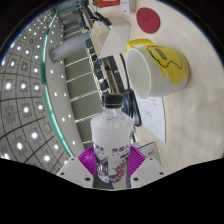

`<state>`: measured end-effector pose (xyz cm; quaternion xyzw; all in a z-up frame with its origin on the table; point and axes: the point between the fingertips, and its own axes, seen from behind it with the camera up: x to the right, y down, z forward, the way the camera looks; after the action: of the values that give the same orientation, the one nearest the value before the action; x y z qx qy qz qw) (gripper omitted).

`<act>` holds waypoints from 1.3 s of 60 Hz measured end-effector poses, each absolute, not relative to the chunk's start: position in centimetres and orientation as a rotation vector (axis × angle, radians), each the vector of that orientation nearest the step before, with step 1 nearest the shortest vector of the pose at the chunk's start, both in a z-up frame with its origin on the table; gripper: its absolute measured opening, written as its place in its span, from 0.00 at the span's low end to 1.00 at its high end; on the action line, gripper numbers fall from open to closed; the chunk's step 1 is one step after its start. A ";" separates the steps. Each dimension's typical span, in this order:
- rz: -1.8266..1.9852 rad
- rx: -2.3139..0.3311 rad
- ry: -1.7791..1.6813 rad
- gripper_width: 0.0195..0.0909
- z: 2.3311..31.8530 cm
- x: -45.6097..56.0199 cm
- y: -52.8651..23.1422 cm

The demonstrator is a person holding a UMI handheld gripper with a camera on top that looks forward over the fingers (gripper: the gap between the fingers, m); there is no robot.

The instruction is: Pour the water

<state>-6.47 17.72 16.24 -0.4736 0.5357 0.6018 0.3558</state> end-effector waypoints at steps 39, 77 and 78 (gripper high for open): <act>1.022 -1.554 0.937 0.25 19.9 -1.7 16.0; -0.068 -1.884 0.100 0.26 12.0 21.2 15.8; -0.071 -1.891 0.093 0.25 11.4 21.3 15.7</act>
<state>21.33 15.70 11.43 -0.8103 0.0400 -0.0306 0.5839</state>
